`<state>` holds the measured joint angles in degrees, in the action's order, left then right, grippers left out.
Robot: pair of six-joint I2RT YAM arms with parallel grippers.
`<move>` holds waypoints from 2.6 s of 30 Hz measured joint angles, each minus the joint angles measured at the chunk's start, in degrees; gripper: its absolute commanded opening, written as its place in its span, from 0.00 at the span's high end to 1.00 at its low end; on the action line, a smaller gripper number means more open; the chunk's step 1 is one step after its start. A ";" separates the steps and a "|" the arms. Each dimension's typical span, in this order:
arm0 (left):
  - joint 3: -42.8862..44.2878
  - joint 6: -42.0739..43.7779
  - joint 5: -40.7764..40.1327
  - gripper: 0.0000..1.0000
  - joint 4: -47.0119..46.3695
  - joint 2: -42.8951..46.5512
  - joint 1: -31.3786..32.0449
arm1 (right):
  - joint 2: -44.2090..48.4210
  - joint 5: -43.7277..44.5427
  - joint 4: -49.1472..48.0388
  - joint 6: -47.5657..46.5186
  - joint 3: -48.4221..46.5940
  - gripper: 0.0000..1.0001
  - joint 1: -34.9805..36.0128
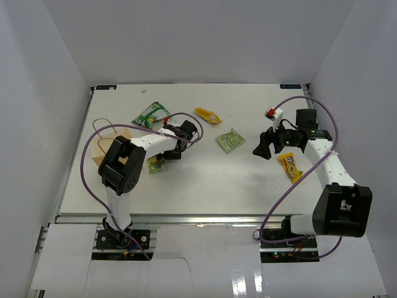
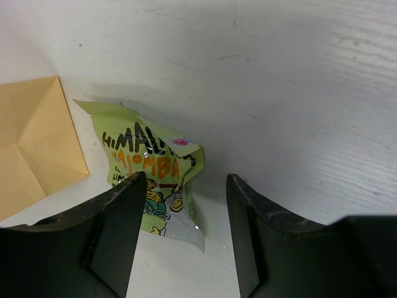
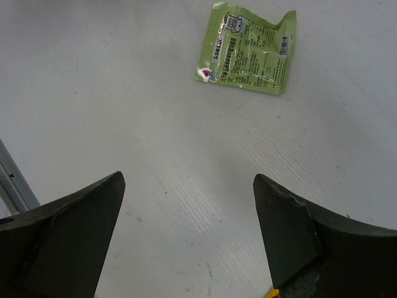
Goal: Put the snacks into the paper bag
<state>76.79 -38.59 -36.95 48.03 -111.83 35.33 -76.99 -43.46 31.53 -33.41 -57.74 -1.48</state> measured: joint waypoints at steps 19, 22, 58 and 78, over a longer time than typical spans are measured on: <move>-8.72 1.64 -0.52 0.97 -4.90 4.57 -0.74 | -0.33 -0.07 -0.02 0.33 0.00 0.10 -0.31; -9.25 2.73 2.51 1.00 -5.42 6.34 -0.98 | -0.33 -0.07 -0.04 0.44 0.00 0.10 -0.39; 6.84 -62.29 -13.57 1.00 20.81 49.57 -4.55 | -1.18 -0.90 -0.72 1.97 0.00 0.10 -0.39; -6.71 -46.99 -0.76 0.84 3.45 52.33 -28.46 | -1.18 -0.90 -1.49 1.92 -0.02 0.10 -0.44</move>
<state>70.08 -85.58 -37.71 51.48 -59.51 6.87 -78.17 -44.36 30.04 -31.48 -57.76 -1.91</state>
